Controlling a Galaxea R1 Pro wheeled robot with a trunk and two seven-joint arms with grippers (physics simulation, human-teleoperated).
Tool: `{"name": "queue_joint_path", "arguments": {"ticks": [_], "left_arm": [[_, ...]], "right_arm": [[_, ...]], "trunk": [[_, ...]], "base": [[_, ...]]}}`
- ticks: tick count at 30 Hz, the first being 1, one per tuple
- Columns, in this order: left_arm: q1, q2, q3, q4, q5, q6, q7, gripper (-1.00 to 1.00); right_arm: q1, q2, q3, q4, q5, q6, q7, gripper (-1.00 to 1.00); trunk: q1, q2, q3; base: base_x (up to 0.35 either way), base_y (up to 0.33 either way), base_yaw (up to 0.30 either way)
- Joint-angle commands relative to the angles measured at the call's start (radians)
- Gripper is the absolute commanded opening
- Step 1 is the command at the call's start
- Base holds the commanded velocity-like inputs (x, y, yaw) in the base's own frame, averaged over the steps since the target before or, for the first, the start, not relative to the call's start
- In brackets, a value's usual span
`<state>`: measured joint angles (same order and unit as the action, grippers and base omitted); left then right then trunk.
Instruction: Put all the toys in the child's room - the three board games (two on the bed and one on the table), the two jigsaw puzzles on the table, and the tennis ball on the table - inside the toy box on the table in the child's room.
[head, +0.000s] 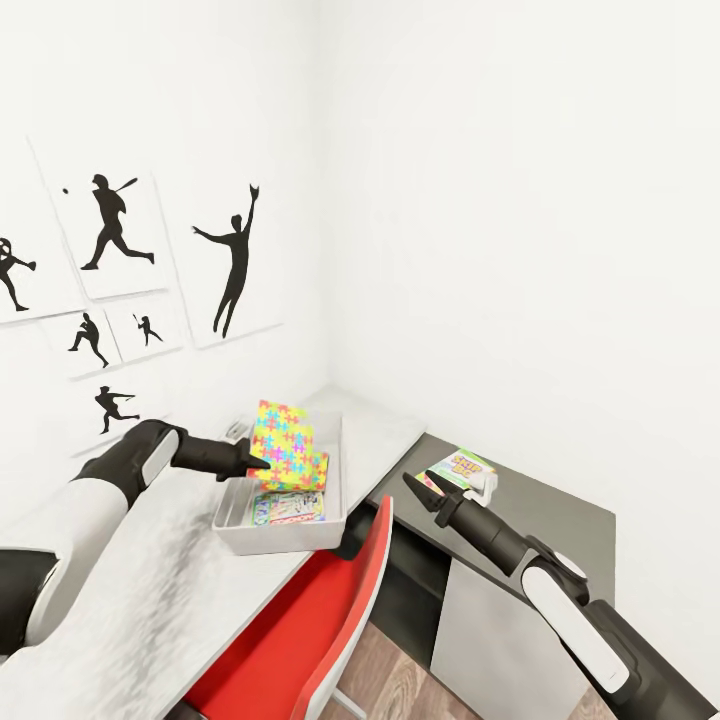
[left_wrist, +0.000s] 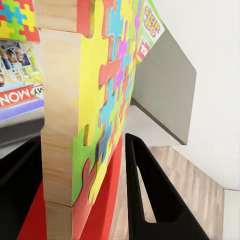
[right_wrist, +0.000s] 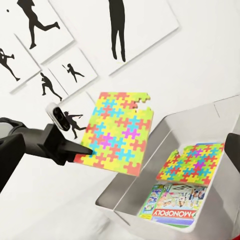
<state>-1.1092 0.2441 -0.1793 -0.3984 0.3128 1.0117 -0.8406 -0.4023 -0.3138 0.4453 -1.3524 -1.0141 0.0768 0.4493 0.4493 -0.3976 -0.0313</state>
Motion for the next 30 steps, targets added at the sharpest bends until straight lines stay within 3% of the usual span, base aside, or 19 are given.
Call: {"name": "queue_joint_path", "arguments": {"ticks": [1,8,15,23,30], "left_arm": [[-0.001,0.001,-0.006,0.000,0.006,0.005,0.000,-1.00],[-0.001,-0.008,-0.005,0.000,-0.005,0.001,0.004,-1.00],[-0.001,-0.048,-0.007,0.001,-0.006,-0.025,0.014,-1.00],[-0.001,-0.054,-0.005,0.001,-0.004,-0.066,0.042,-1.00],[-0.001,-0.049,-0.002,-0.002,-0.002,-0.061,0.035,-1.00]], "right_arm": [[-0.001,-0.001,0.001,0.000,-0.011,0.006,0.002,1.00],[-0.001,-0.001,0.001,-0.002,-0.007,0.006,0.003,1.00],[0.002,-0.008,0.001,-0.055,0.001,0.007,0.005,1.00],[0.105,-0.018,-0.009,-0.209,0.007,0.016,0.004,1.00],[0.119,-0.018,-0.020,-0.225,0.008,0.018,0.005,1.00]], "trunk": [[0.001,-0.002,-0.002],[0.001,-0.002,-0.002],[0.001,-0.002,-0.002],[0.001,-0.002,-0.002],[0.001,-0.002,-0.002]], "base": [[0.000,0.000,0.000],[0.000,0.000,0.000],[0.000,0.000,0.000],[0.000,0.000,0.000],[0.000,0.000,0.000]]}}
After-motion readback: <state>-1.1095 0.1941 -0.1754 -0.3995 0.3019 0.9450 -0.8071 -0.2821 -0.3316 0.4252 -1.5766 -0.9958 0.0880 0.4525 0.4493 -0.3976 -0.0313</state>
